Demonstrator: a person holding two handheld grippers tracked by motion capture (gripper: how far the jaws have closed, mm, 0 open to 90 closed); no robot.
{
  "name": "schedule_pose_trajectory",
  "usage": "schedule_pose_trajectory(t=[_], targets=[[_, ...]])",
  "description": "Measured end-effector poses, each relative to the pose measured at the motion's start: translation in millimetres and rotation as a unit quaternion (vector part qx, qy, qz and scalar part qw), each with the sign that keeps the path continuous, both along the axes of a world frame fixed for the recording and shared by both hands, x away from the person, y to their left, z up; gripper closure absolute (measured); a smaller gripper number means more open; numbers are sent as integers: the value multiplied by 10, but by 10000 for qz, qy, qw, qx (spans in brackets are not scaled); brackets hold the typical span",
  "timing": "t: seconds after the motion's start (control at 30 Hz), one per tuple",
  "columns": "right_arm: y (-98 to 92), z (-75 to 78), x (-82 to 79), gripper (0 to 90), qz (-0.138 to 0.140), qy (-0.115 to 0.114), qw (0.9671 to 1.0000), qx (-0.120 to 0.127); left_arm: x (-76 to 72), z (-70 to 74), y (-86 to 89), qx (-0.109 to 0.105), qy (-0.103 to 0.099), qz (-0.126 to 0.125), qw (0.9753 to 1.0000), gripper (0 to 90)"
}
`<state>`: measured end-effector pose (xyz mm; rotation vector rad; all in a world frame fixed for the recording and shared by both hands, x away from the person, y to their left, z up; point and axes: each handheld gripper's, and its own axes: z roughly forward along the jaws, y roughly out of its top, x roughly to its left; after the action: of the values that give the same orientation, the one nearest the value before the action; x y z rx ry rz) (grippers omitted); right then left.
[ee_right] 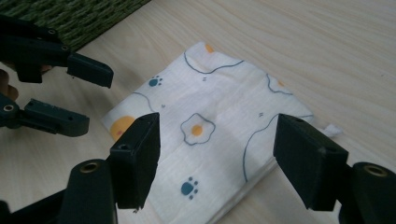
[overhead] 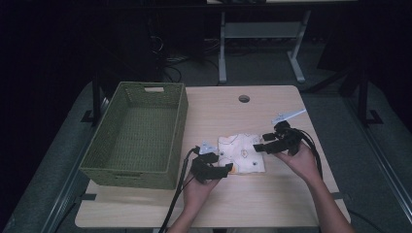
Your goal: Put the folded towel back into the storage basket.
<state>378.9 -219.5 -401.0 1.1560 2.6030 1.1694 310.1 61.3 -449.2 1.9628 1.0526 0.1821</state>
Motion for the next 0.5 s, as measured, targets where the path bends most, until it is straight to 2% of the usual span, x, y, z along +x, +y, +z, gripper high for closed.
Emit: schedule_pose_trajectory(t=[0.13, 0.5], targets=[[32, -33, 79, 325, -9, 57, 10000, -33, 26, -28, 3, 117, 54, -1, 9999, 386], [65, -179, 326, 356, -229, 293, 9988, -318, 61, -72, -56, 203, 106, -33, 9997, 451]])
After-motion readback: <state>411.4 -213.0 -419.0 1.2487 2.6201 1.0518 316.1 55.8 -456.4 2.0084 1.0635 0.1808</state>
